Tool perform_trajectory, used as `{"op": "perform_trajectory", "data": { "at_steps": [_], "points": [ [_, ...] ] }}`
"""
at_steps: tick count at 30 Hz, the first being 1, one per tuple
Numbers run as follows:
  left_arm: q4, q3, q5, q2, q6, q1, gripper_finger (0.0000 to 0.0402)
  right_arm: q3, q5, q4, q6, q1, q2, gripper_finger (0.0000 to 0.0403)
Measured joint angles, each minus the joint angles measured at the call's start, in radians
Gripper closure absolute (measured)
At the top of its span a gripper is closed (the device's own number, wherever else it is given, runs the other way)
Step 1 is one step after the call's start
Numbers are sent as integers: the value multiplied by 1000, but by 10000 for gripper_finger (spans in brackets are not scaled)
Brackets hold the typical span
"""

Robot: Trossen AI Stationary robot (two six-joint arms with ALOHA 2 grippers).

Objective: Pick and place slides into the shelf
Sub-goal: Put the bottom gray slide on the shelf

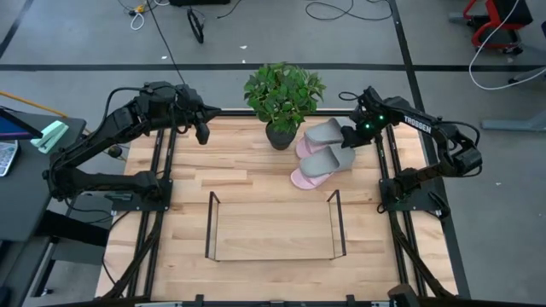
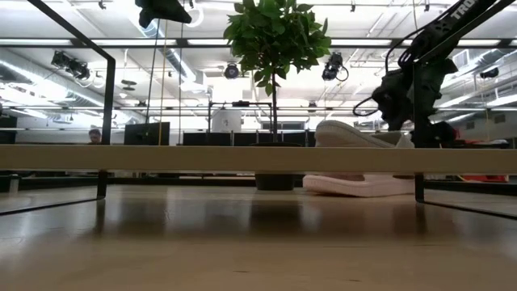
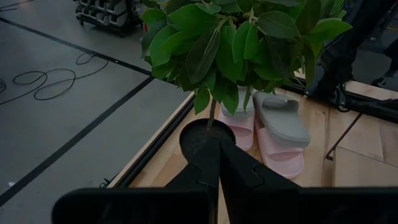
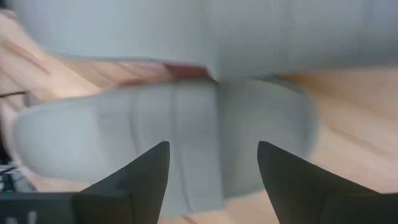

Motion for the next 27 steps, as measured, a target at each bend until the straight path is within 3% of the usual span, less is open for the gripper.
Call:
{"op": "perform_trajectory", "data": {
  "at_steps": [5,16,27],
  "points": [
    [0,0,0,0,-20,0,377,1,-48,84,25,0,0,141],
    [0,0,0,0,-19,0,389,2,-6,91,26,8,0,93],
    [0,0,0,0,-17,0,377,-118,-25,179,67,70,-2,89]
  ]
}}
